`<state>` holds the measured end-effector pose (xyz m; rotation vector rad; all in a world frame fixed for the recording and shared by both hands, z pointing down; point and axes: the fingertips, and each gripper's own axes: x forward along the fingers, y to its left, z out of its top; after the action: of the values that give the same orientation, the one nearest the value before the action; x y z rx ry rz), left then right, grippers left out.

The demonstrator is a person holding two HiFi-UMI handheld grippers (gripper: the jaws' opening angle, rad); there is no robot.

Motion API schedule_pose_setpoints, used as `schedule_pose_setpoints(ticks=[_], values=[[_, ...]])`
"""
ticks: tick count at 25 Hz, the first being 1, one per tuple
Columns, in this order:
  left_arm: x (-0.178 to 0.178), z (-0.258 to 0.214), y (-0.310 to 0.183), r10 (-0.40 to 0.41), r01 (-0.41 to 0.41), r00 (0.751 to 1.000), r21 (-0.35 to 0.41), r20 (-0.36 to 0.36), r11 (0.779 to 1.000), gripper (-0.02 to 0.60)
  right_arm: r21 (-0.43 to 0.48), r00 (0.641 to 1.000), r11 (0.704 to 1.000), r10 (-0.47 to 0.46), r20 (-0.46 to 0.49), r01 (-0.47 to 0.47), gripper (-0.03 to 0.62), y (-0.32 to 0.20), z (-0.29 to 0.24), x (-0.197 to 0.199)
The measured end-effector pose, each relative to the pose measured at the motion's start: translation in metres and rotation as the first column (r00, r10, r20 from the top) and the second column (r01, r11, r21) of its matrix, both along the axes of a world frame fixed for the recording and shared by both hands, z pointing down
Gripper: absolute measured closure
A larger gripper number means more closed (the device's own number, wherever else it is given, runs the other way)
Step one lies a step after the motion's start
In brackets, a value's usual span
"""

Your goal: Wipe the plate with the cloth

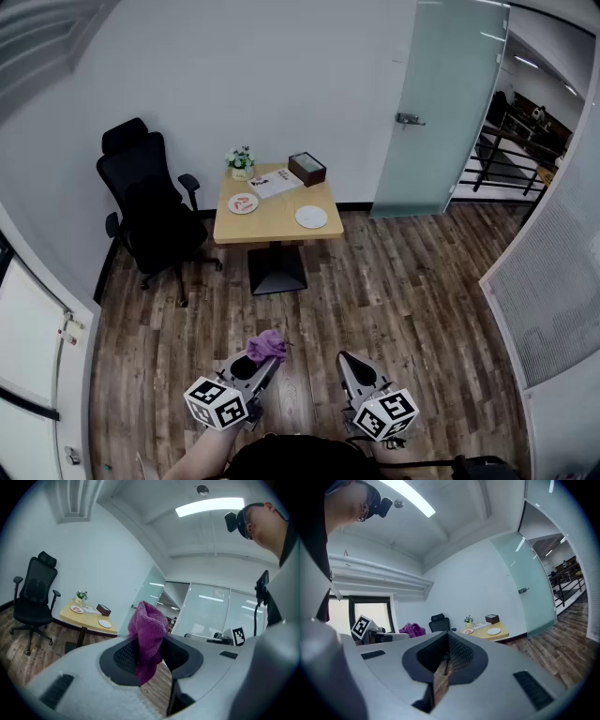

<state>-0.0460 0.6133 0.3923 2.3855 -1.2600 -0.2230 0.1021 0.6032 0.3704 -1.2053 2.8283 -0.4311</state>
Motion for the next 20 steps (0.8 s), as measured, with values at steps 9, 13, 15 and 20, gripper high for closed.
schedule_pose_setpoints(ticks=[9,13,15,20], values=[[-0.016,0.003,-0.004,0.003,-0.003,1.0,-0.005,-0.008,1.0,0.449,-0.008,1.0,1.0,0.009,-0.016,-0.009,0.595,-0.003,0.002,-0.017],[-0.024,0.006,-0.006,0.016,-0.016,1.0,-0.009,-0.014,1.0,0.449,-0.016,0.999,1.0,0.017,0.049,-0.016,0.595,-0.006,-0.001,-0.025],[-0.031,0.008,-0.006,0.019,-0.019,1.0,-0.011,-0.02,1.0,0.449,-0.022,0.998,0.999,0.026,0.055,-0.025,0.594,-0.008,-0.001,-0.029],[-0.055,0.013,-0.006,0.028,-0.029,0.999,-0.022,-0.029,0.999,0.449,-0.035,0.997,0.997,0.067,0.041,-0.065,0.594,-0.009,0.004,-0.047]])
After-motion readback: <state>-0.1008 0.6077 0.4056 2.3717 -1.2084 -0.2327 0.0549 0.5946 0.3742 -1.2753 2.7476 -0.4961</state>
